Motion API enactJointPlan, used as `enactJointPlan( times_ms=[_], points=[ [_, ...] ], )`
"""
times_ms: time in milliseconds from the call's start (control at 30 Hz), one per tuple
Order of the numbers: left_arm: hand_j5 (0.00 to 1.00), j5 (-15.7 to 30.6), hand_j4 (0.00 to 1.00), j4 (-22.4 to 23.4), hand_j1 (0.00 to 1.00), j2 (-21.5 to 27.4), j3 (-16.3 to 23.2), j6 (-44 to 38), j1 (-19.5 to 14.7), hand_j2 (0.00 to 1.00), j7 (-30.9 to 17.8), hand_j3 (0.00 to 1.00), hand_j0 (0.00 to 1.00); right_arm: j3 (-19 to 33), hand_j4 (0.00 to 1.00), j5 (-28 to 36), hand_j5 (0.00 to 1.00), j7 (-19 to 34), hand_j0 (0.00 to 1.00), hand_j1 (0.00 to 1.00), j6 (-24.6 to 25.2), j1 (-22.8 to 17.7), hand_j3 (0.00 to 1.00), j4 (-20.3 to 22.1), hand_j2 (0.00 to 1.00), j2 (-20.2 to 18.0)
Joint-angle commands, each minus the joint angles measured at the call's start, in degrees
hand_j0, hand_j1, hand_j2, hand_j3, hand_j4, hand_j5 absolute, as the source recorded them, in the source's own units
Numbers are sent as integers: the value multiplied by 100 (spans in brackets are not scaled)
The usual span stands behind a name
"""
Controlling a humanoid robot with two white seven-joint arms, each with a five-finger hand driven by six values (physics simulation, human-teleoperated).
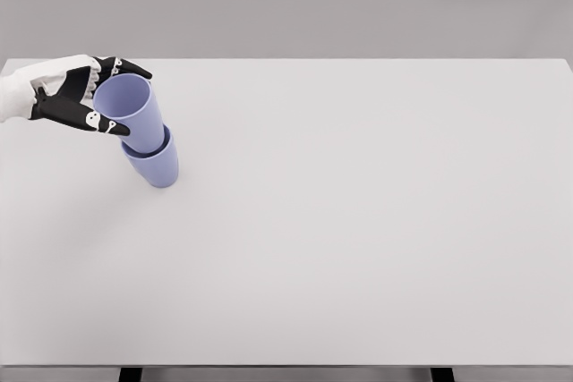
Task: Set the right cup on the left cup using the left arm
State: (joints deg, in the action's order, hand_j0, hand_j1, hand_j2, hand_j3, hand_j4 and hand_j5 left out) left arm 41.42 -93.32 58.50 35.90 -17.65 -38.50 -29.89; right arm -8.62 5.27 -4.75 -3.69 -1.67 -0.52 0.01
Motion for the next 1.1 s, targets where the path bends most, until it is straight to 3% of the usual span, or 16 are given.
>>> enactJointPlan(
  times_ms=[0, 467, 833, 967, 1067],
  points=[
    [77, -2, 77, -2, 77, 3, 4, 7, 0, 77, 0, 77, 77, 0, 100, 1, 100, 0, 100, 100, 0, 0, 100, -1, 100, -1],
    [89, -46, 89, -28, 89, 3, 4, 7, 18, 89, 0, 89, 89, 0, 100, 1, 100, 0, 100, 100, 0, 0, 100, -1, 100, -1],
    [90, -46, 90, -81, 90, 21, -4, 16, 9, 90, 0, 90, 90, 0, 100, 1, 100, 0, 100, 100, 0, 9, 100, -1, 100, -1],
    [100, -46, 100, -90, 100, 39, -13, 16, 9, 100, 0, 100, 100, 0, 100, 1, 100, 0, 100, 100, 0, 0, 100, -1, 100, -1],
    [100, -46, 100, -125, 100, 47, -31, 24, 9, 100, 0, 100, 100, 0, 100, 1, 100, 0, 100, 100, 0, 0, 100, -1, 100, -1]
  ],
)
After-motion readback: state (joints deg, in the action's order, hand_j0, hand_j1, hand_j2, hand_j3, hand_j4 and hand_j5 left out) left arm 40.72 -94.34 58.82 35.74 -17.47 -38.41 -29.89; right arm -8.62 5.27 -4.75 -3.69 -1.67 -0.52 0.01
